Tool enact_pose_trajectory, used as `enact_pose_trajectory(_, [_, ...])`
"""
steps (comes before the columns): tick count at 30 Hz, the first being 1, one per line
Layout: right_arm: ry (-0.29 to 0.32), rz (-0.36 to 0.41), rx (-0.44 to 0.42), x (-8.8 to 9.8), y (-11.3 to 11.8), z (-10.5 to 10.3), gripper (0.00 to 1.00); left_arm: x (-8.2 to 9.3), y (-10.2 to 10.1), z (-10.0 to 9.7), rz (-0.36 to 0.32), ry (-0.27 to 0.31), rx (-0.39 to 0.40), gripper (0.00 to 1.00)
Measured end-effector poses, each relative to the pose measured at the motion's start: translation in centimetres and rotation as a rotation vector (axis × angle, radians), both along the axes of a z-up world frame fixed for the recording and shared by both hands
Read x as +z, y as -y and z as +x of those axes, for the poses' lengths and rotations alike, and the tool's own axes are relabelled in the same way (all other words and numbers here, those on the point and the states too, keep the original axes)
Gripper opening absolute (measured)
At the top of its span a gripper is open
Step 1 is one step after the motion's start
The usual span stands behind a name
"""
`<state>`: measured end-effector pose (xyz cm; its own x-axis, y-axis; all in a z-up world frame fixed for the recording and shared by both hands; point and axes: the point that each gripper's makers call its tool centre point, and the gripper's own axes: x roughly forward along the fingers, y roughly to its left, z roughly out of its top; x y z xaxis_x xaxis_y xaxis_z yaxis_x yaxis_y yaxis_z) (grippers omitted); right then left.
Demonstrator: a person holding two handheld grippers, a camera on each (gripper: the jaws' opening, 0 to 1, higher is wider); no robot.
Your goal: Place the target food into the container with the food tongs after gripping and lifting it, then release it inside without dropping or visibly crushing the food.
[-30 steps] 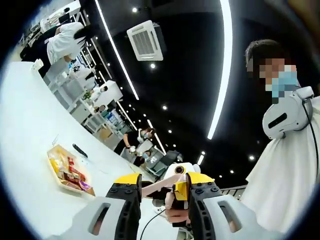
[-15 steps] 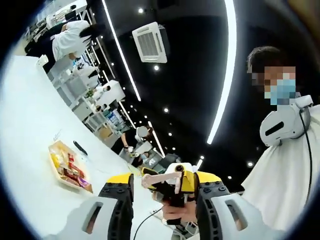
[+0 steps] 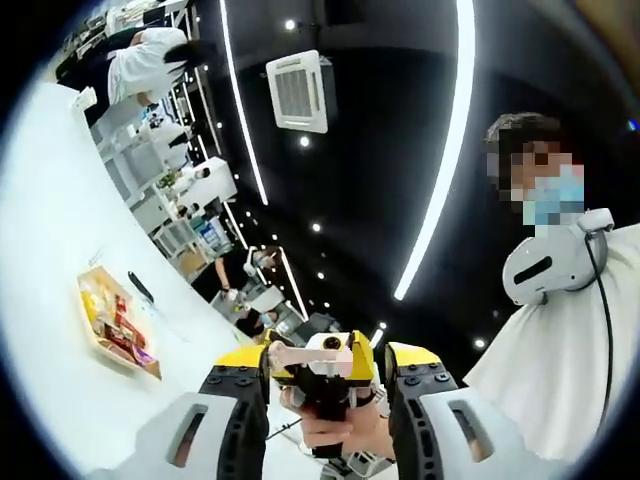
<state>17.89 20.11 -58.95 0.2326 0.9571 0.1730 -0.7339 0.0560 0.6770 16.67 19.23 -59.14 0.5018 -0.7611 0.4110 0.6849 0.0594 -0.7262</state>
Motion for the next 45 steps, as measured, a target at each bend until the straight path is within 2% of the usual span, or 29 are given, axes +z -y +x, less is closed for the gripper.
enact_pose_trajectory(2, [-0.003,0.009,0.005,0.1,-0.1,-0.1,0.30,-0.2,-0.2,0.2,-0.003,-0.003,0.006,0.36])
enact_pose_trajectory(6, [-0.017,0.015,0.012,0.1,-0.2,0.0,0.29,-0.2,-0.4,0.2,-0.022,-0.011,0.004,0.35])
enact_pose_trajectory(9, [-0.050,0.034,0.017,0.0,-0.1,0.1,0.29,-0.3,-0.5,0.1,-0.035,-0.013,0.000,0.34])
enact_pose_trajectory(16, [-0.066,0.037,0.015,0.1,-0.3,0.0,0.28,-0.2,-0.9,0.0,-0.078,-0.012,-0.004,0.31])
enact_pose_trajectory(17, [-0.077,0.046,0.014,0.1,-0.3,0.1,0.28,-0.2,-0.9,0.0,-0.080,-0.010,-0.005,0.28])
enact_pose_trajectory(18, [-0.086,0.058,0.014,0.2,-0.2,0.1,0.26,-0.1,-0.9,0.0,-0.081,-0.003,-0.001,0.22])
enact_pose_trajectory(19, [-0.104,0.064,0.012,0.2,-0.2,0.2,0.27,-0.1,-1.0,0.1,-0.063,0.037,0.014,0.24])
enact_pose_trajectory(25, [-0.081,0.060,0.006,0.3,-0.5,0.1,0.26,-0.3,-1.5,0.1,-0.068,0.013,0.013,0.22])
enact_pose_trajectory(32, [-0.095,0.018,0.022,-0.6,-0.8,0.1,0.24,-0.9,-1.9,-0.2,-0.041,-0.012,0.000,0.18])
enact_pose_trajectory(38, [-0.057,-0.047,0.045,-1.0,-0.8,-0.3,0.24,-1.1,-2.1,-0.5,-0.036,-0.014,-0.014,0.18])
enact_pose_trajectory(45, [-0.060,-0.070,0.059,-1.5,-0.6,-0.4,0.24,-1.5,-2.2,-0.5,-0.045,-0.032,-0.037,0.19])
